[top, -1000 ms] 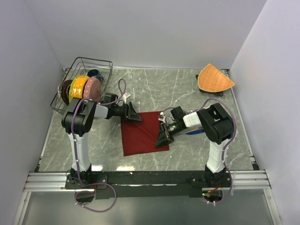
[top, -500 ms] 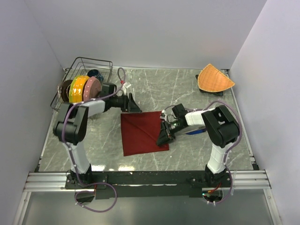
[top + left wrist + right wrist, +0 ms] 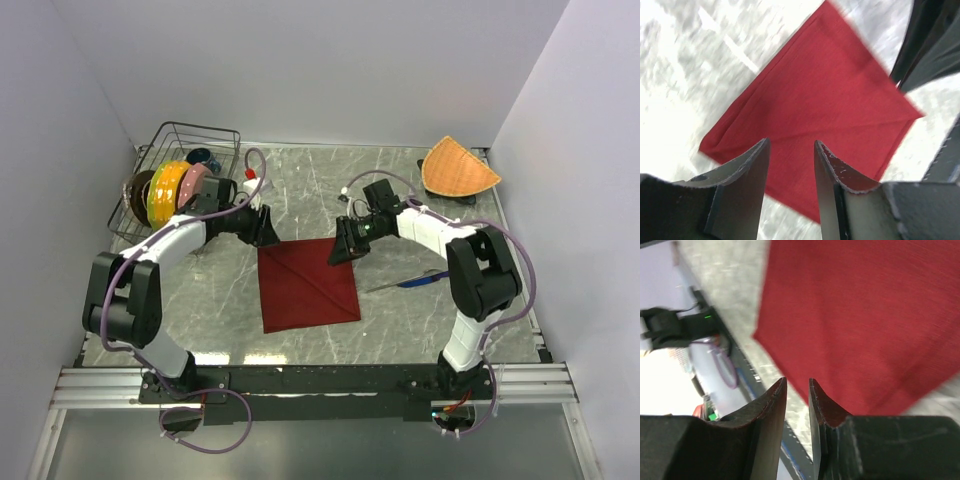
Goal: Fold the napkin into a case and place the utensils inside
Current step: Smooth out the upper triangle-folded napkin at the center of the board.
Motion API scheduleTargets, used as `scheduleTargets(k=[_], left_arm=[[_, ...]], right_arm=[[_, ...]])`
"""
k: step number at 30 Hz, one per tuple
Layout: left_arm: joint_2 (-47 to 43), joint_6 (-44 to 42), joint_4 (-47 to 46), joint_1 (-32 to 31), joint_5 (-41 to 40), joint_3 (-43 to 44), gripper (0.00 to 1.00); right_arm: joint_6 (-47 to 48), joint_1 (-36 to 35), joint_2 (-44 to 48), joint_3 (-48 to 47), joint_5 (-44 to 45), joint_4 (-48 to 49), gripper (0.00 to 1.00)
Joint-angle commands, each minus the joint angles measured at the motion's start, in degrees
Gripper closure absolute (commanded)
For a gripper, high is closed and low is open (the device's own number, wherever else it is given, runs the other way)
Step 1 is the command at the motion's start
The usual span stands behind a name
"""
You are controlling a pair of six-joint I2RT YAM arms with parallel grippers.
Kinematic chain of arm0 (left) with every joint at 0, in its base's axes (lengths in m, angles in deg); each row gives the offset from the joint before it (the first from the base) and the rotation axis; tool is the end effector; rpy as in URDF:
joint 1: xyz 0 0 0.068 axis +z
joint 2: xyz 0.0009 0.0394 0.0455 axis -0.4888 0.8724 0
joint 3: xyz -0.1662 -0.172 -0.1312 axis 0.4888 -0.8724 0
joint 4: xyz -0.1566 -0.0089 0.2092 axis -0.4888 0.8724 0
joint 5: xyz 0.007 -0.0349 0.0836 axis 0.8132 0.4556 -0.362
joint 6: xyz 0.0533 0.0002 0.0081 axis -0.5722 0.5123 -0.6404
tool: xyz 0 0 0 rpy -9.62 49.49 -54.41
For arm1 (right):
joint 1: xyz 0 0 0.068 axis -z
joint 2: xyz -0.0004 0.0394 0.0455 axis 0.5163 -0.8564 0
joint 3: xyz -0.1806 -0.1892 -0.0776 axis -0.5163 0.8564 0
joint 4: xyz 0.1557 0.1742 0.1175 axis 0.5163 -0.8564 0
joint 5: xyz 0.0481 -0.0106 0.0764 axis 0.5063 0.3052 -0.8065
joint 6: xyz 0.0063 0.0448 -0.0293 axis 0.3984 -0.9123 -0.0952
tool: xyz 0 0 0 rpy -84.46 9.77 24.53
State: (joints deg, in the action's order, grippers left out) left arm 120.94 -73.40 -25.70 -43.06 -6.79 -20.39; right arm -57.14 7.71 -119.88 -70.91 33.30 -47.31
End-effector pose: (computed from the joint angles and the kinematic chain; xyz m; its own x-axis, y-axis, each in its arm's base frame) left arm 0.3202 -0.1021 0.2283 -0.6713 0.2117 -0.7103 0.6494 0.6300 -0.4259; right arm 0.3224 0.1680 0.1948 -0.9100 -0.2296 -0.3451 -0.4142 0.5394 0.7331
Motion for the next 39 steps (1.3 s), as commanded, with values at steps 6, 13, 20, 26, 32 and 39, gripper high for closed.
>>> scheduleTargets(k=[6, 13, 20, 26, 32, 39], left_arm=[[5.4, -13.1, 6.3, -1.3, -9.3, 5.7, 0.52], [12.7, -16.2, 5.7, -3.5, -14.3, 12.1, 0.48], [19.4, -17.0, 7.9, -4.1, -15.9, 17.4, 0.47], [21.5, -16.5, 9.9, -4.1, -12.8, 19.0, 0.45], [22.3, -16.6, 11.6, -4.1, -6.8, 19.5, 0.47], [22.1, -17.5, 12.5, -3.0, -4.0, 20.1, 0.47]], right_arm=[[3.3, 1.3, -0.3, 2.2, 7.9, -6.8, 0.66], [3.7, 1.1, 1.3, 6.6, 8.4, -7.2, 0.65], [4.6, 1.1, -2.6, 5.3, 9.7, -7.8, 0.65], [4.7, -0.4, -2.8, 8.8, 6.6, -6.8, 0.66], [3.8, -3.2, -0.9, 12.3, 1.8, -4.9, 0.67], [7.0, -1.6, 0.4, 6.4, 1.9, -11.7, 0.59]])
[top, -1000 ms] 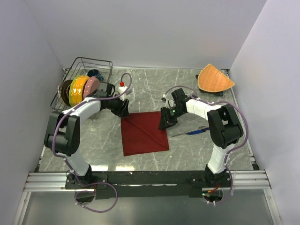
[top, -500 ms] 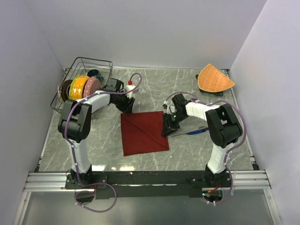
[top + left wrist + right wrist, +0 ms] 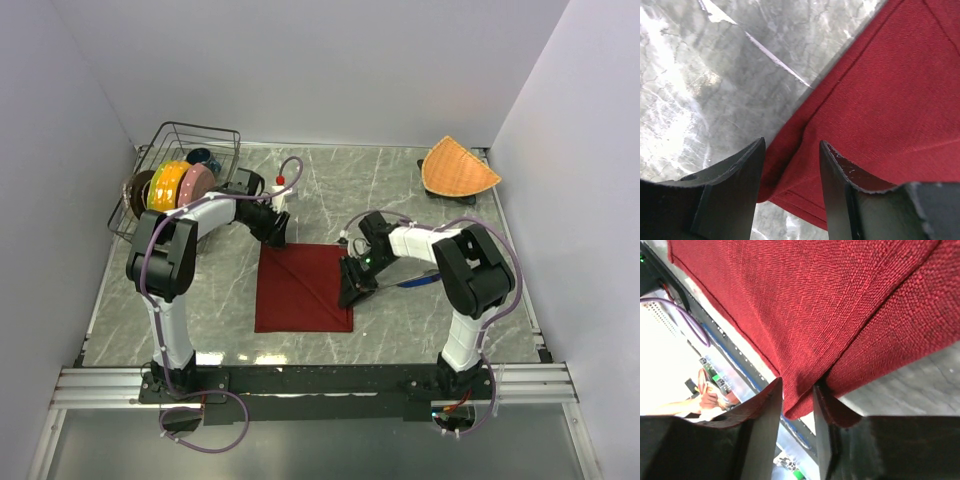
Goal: Fold the napkin into a case and place the utensils inside
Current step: Smooth out the upper triangle-folded napkin at the center of the board, then pick up the upper triangle-folded napkin from the center of the board.
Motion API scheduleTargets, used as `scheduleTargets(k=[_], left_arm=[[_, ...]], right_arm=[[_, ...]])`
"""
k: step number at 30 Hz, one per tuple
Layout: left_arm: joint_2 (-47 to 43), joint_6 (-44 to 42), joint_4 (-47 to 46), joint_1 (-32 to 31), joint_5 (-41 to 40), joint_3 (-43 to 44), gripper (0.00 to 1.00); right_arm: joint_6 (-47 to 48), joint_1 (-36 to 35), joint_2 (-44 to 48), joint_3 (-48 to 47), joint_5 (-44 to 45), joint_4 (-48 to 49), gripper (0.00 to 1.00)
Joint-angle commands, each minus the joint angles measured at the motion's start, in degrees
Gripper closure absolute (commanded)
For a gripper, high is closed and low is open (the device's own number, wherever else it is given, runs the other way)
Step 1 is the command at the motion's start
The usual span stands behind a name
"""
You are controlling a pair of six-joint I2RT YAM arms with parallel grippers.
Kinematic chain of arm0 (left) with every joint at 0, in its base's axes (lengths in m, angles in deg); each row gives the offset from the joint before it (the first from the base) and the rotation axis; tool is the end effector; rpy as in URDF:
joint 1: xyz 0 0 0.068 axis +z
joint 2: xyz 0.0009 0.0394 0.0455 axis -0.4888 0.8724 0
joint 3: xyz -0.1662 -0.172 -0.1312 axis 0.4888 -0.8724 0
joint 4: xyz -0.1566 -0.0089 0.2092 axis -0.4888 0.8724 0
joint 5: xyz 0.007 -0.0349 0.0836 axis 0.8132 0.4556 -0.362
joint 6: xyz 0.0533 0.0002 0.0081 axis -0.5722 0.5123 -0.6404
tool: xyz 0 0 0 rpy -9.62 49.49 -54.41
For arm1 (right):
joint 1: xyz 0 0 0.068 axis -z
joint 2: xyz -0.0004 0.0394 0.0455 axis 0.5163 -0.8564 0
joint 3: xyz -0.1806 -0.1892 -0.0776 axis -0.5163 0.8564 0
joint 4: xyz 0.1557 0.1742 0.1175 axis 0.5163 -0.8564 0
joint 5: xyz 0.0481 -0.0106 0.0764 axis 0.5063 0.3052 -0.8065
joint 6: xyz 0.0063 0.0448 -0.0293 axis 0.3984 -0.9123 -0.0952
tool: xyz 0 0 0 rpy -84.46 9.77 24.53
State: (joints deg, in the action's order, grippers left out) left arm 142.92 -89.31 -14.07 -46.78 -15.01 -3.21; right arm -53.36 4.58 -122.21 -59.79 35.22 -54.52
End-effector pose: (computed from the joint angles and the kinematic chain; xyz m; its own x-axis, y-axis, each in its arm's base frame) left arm 0.3798 -0.1394 0.1680 -0.6449 0.4989 -0.5790 0.7356 0.6107 -0.2931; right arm 0.2682 0.1622 0.1273 -0.9376 -0.3443 -0.0488 -0.2717 0.6377 0.7208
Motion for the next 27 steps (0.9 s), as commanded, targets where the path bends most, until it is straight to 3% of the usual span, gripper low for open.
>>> scheduleTargets(k=[1, 5, 13, 19, 27], left_arm=[[0.0, -1.7, 1.1, 1.3, 4.4, 3.5, 0.46], [0.3, -3.9, 3.6, 2.1, 5.2, 5.6, 0.43], [2.2, -8.5, 8.8, 2.6, 6.5, 8.6, 0.33], [0.6, -9.5, 4.3, 1.1, 13.5, 8.6, 0.31], [8.3, -13.1, 4.5, -4.5, 17.9, 15.9, 0.39]], right_arm=[[4.0, 2.2, 2.9, -7.2, 0.2, -6.8, 0.59], [8.5, 4.6, 3.6, -14.9, 2.2, -11.9, 0.55], [12.8, 8.6, -4.6, -31.4, 7.0, -14.5, 0.32], [9.7, 12.2, -10.6, -33.7, 4.5, -12.4, 0.3], [5.7, 15.7, -13.3, -31.6, -1.0, -8.3, 0.27]])
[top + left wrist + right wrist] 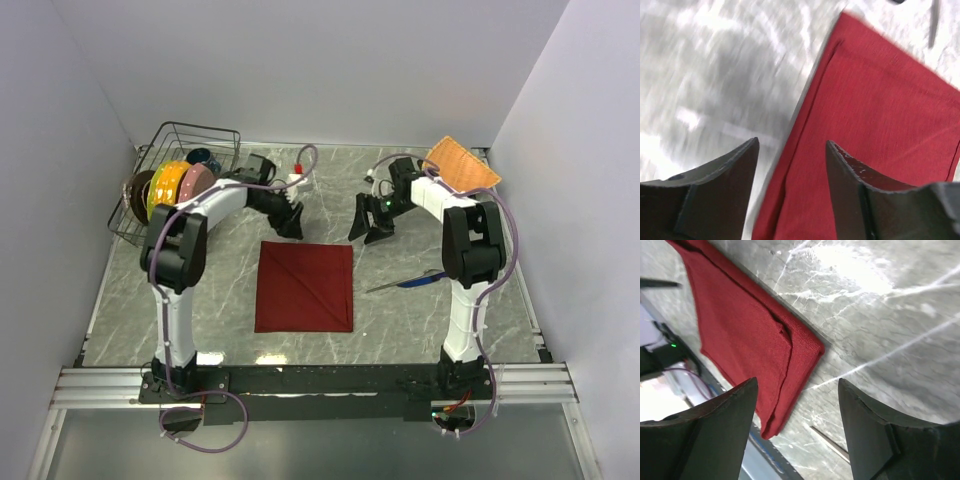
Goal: Fold the napkin into a case and place the utensils inside
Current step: Pick up the upper triangle-folded napkin from the center of the board.
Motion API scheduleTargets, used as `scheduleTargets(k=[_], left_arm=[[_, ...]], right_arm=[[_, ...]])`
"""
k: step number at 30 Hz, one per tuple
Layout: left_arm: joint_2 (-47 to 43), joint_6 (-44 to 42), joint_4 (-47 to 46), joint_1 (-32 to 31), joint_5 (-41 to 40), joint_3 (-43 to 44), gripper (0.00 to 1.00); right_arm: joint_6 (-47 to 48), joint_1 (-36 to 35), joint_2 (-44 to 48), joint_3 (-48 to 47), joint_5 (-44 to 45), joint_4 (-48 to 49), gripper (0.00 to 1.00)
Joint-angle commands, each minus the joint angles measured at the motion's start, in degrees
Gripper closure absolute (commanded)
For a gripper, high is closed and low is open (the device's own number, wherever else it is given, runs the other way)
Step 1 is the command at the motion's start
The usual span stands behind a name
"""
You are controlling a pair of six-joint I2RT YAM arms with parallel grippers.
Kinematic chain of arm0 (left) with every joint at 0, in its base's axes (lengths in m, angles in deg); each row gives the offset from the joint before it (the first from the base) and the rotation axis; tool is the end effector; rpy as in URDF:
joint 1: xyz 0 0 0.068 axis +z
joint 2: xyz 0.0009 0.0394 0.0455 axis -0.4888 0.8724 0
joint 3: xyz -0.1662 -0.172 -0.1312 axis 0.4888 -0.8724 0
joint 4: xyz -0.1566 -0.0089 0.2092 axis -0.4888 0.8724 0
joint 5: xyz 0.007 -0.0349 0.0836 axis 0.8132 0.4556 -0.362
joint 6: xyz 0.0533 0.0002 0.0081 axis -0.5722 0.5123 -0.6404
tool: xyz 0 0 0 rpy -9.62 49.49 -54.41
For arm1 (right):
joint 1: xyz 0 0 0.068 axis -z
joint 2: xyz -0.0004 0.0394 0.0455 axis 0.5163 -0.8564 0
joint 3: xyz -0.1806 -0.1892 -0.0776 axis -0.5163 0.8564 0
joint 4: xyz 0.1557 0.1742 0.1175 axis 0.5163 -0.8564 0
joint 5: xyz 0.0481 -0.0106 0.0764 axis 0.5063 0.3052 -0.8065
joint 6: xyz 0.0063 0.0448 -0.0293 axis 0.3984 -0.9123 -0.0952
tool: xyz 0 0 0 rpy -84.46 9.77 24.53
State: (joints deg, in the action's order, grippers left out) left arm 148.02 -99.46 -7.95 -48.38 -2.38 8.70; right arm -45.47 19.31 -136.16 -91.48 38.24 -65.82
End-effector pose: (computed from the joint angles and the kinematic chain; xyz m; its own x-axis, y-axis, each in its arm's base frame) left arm 0.4018 -0.1655 0.1911 -0.4658 0.5345 -0.7053 0.8810 0.3549 -0.3128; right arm 0.4031 0.1087 0.1744 -0.9488 -0.1824 -0.2580 -0.3106 0.6882 0.6556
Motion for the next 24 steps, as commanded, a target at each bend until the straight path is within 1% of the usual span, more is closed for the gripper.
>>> scheduleTargets(k=[1, 8, 11, 12, 14, 15, 17, 18, 20, 21, 23, 24], left_arm=[[4.6, -3.0, -1.7, -3.5, 5.6, 4.5, 0.4], [9.4, -2.6, -1.1, -6.9, 6.8, 8.4, 0.44], [10.5, -2.7, -1.0, -7.9, 6.4, 8.8, 0.5], [10.7, -2.8, -0.9, -8.0, 6.3, 8.9, 0.53], [11.2, -3.8, 0.2, -8.4, 6.6, 9.2, 0.57], [11.0, -4.1, 0.2, -8.6, 6.5, 8.9, 0.62], [10.3, -4.6, -0.9, -8.7, 6.5, 7.6, 0.66], [9.2, -4.8, -1.5, -8.7, 6.5, 6.9, 0.7], [8.2, -5.4, -2.3, -8.7, 6.7, 5.5, 0.73], [7.4, -6.0, -2.2, -8.8, 6.9, 5.2, 0.77], [6.3, -6.6, -2.6, -8.9, 6.7, 3.9, 0.81], [5.1, -6.5, -4.1, -8.9, 6.5, 3.2, 0.84]], right_arm=[[-2.3, 1.0, 0.5, 0.4, -4.4, 3.2, 0.26], [-3.9, 1.1, -2.1, 2.7, -7.0, 6.8, 0.28], [-4.3, 1.2, -3.6, 2.9, -7.5, 8.1, 0.29], [-4.2, 1.2, -4.2, 2.7, -7.9, 8.2, 0.29], [-4.4, 1.3, -5.5, 2.3, -8.4, 8.4, 0.29], [-4.5, 1.4, -5.9, 2.2, -8.7, 8.6, 0.29], [-5.2, 1.3, -6.9, 2.2, -9.3, 9.9, 0.3], [-5.5, 1.3, -7.3, 2.2, -9.6, 10.2, 0.3], [-6.4, 1.4, -8.5, 1.7, -10.6, 11.1, 0.3], [-6.7, 1.4, -8.8, 1.5, -10.8, 11.4, 0.3], [-7.7, 1.1, -9.8, 1.3, -11.7, 12.1, 0.31], [-7.9, 1.0, -10.0, 1.3, -12.2, 12.3, 0.31]])
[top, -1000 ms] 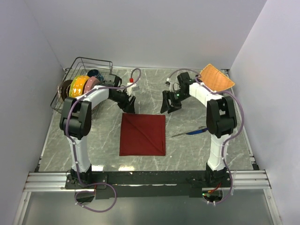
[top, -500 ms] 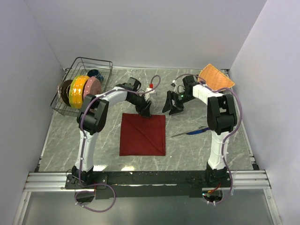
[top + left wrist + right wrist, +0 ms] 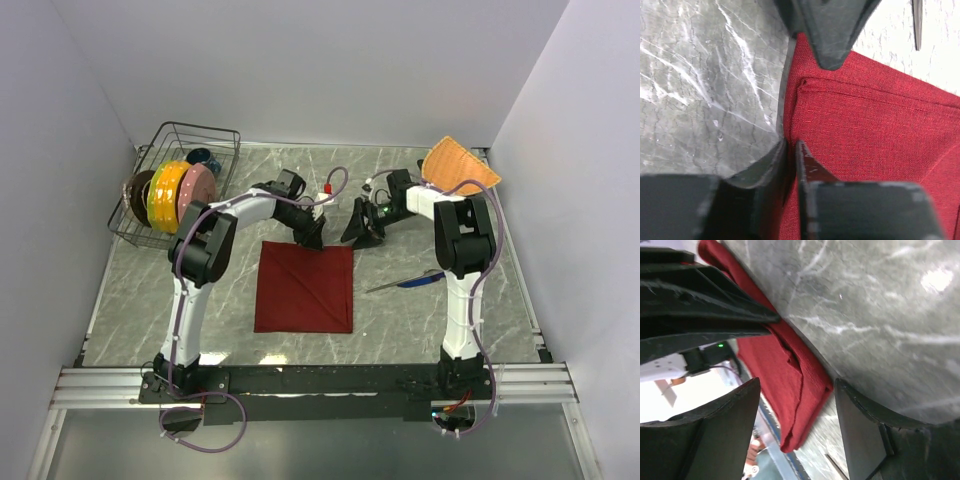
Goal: Fold the napkin into a case and place the utensils inside
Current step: Pick up the upper triangle-folded napkin from the center of the board.
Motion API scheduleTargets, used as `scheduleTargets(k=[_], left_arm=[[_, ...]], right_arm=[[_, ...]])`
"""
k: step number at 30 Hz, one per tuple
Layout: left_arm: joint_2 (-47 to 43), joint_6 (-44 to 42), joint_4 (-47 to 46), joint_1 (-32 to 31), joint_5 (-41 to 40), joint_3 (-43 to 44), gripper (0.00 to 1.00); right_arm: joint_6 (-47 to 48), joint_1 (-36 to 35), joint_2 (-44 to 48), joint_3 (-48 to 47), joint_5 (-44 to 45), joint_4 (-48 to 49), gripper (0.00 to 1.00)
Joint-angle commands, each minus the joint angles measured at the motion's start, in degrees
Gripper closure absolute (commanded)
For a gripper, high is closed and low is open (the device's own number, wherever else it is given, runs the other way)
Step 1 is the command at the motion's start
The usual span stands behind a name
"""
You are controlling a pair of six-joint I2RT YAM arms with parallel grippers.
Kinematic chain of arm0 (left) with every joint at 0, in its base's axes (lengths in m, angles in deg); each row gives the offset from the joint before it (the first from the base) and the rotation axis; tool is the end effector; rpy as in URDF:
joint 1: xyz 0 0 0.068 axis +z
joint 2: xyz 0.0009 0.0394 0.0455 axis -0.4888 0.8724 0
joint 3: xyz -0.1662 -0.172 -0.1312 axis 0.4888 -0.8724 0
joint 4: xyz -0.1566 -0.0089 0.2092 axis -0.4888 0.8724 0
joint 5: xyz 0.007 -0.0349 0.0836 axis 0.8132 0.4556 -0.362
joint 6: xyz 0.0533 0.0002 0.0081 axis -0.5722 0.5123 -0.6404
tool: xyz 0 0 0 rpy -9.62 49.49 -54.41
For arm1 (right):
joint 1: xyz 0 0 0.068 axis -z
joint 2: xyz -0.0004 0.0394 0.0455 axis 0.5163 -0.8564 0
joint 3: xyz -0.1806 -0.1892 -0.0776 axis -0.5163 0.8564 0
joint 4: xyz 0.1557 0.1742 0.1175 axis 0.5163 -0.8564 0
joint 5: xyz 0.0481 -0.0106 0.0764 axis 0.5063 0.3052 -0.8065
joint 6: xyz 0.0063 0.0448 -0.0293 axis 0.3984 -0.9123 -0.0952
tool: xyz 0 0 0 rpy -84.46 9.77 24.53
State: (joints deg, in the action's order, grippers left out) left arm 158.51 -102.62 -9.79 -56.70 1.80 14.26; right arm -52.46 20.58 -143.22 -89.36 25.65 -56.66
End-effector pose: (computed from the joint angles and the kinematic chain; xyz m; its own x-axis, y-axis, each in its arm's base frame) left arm 0.3977 -0.2364 0.1432 -0.3690 0.5948 -0.7142 0.9238 0.1503 -0.3521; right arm 0.4153 0.1067 0.1250 -0.9827 -0.0996 -0.1562 -0.1853 0.5418 0.8198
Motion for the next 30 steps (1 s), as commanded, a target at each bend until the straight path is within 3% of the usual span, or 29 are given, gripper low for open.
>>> scheduleTargets(k=[1, 8, 23, 26, 30], left_arm=[[-6.1, -3.2, -3.1, -0.6, 1.9, -3.1, 0.86], [-10.5, -1.9, -8.7, -0.6, 1.6, -8.8, 0.93], [-10.5, -5.0, -6.2, -0.7, 1.3, -9.5, 0.94], [-10.0, -4.7, -6.2, -0.7, 1.3, -8.8, 0.93], [-9.3, -4.8, -4.9, -0.3, 1.3, -7.6, 0.92]], right_arm=[[-1.2, -0.3, -3.4, -0.8, 0.1, 3.4, 0.31], [-1.9, -2.2, -4.7, -0.7, -3.0, 5.5, 0.32], [3.0, -4.7, -1.8, 0.1, -7.9, 3.2, 0.4], [4.6, -5.4, -2.3, -0.9, -6.2, 1.7, 0.47], [4.6, -5.9, -1.5, -1.0, -4.5, 2.3, 0.68]])
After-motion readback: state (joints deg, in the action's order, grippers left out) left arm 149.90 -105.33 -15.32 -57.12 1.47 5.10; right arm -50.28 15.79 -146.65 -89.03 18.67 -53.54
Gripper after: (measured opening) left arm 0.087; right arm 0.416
